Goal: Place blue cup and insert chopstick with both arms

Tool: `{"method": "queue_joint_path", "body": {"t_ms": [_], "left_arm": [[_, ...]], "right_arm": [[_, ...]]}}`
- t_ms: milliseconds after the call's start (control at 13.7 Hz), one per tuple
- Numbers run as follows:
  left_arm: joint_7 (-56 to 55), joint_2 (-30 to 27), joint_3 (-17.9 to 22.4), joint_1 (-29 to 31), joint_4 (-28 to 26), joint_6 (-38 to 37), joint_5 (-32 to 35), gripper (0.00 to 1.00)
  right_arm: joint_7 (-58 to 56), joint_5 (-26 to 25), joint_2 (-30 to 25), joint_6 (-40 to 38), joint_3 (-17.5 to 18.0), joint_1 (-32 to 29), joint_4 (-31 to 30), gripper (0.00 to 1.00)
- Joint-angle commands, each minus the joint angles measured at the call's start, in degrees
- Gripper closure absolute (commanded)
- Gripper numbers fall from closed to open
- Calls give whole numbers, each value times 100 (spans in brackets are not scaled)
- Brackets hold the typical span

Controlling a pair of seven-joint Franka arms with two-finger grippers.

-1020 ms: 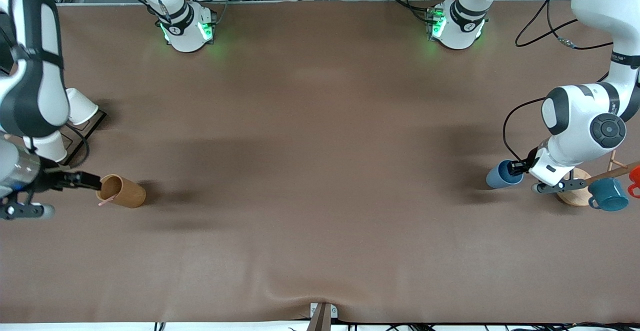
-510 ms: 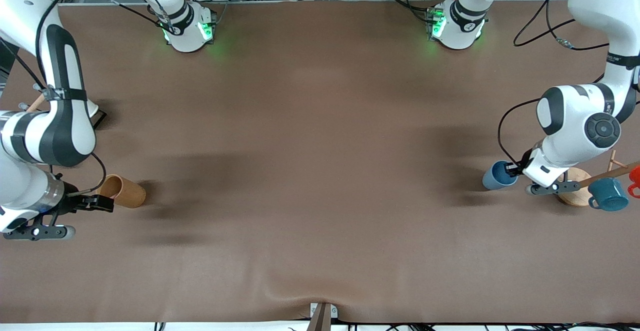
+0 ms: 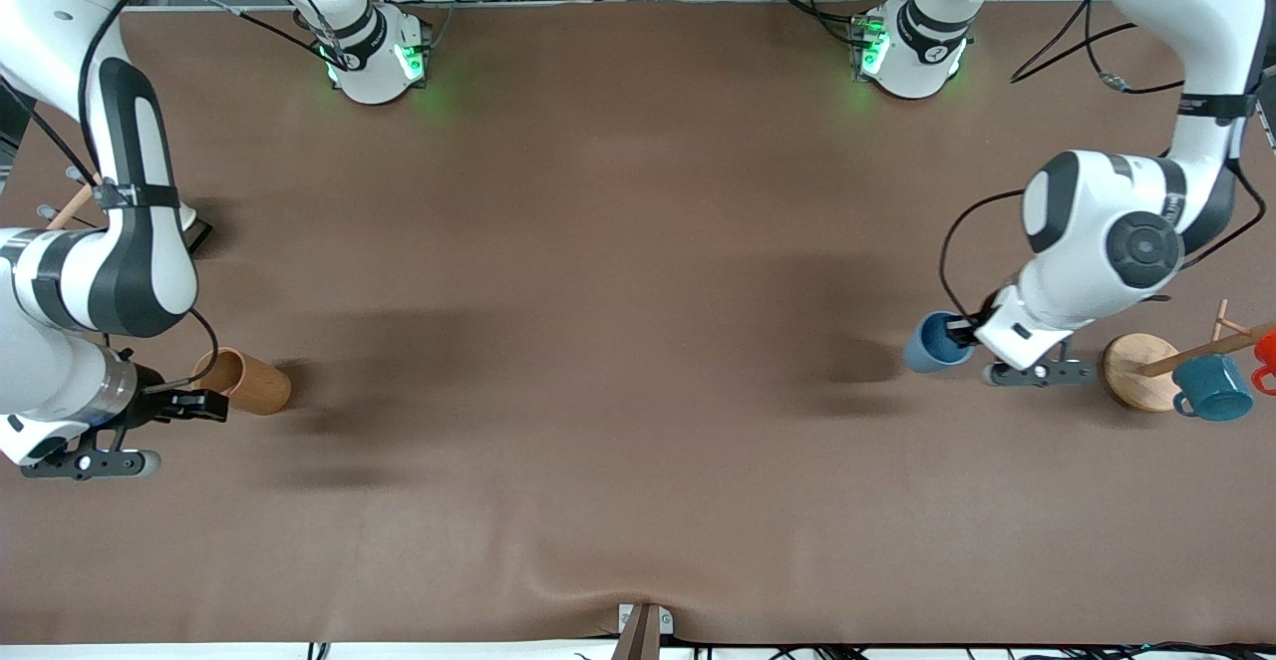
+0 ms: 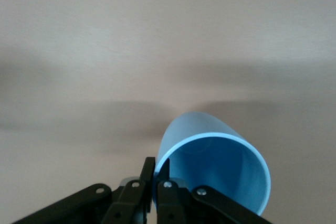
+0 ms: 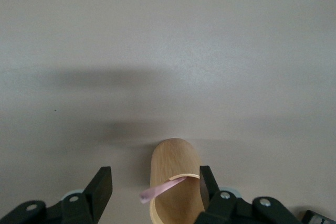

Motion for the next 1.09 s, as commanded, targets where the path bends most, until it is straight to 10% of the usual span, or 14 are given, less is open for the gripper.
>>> {"method": "queue_joint_path", "body": {"t_ms": [0, 728, 874, 1020], "left_arm": [[-852, 31, -458, -37, 165, -259, -64, 100], [-3683, 724, -521, -1978, 1043, -260, -3, 100], [-3992, 1031, -512, -2390, 1298, -260, 6, 100], [-4274, 1304, -503, -2629, 1614, -260, 15, 100]], "right_arm": [[94, -98, 42, -66, 28, -14, 51, 36], [94, -90, 33, -383, 28, -5, 60, 58], [94, -90, 24, -383, 28, -5, 60, 95], [94, -90, 7, -383, 28, -5, 69, 100]]}}
